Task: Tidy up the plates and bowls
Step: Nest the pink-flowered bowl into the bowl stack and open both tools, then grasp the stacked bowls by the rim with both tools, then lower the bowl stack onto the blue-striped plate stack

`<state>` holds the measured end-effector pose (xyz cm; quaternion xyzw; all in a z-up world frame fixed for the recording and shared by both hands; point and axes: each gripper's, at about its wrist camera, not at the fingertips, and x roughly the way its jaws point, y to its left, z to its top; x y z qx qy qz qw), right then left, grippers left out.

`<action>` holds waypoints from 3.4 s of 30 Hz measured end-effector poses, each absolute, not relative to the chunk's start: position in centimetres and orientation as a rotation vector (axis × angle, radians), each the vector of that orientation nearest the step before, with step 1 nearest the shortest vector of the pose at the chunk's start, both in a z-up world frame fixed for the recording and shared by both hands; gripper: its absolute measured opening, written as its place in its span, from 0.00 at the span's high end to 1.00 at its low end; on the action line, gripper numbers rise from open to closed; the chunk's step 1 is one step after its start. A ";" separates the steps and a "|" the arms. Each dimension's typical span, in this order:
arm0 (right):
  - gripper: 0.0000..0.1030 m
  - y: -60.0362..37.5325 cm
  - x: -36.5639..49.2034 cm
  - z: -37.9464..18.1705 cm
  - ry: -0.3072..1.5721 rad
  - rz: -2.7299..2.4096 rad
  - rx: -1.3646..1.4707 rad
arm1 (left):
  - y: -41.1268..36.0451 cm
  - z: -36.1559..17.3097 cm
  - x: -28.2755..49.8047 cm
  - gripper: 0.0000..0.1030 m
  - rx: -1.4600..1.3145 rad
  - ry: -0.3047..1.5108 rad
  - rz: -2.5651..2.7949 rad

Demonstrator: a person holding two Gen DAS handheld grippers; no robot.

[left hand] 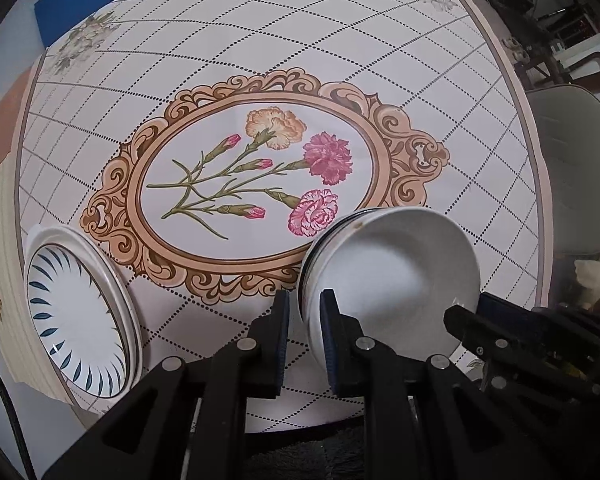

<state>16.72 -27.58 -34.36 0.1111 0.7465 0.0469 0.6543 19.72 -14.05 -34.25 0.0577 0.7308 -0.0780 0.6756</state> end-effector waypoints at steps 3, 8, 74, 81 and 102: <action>0.73 -27.8 16.1 -33.3 1.669 0.095 0.243 | -14.2 -33.3 19.1 0.87 0.136 1.624 -0.179; 0.50 -27.9 14.3 -29.7 1.594 0.080 0.220 | -14.1 -29.4 16.9 0.87 0.140 1.550 -0.191; 0.01 -29.7 19.7 -45.6 1.737 0.464 0.579 | -11.4 -43.1 24.0 0.04 -0.267 1.774 -0.368; 0.35 -27.5 20.3 -46.9 1.753 0.630 0.624 | -12.6 -43.3 23.8 0.31 -0.387 1.785 -0.476; 0.33 -26.0 21.6 -41.8 1.666 0.663 0.521 | -12.0 -38.1 23.1 0.31 -0.348 1.656 -0.379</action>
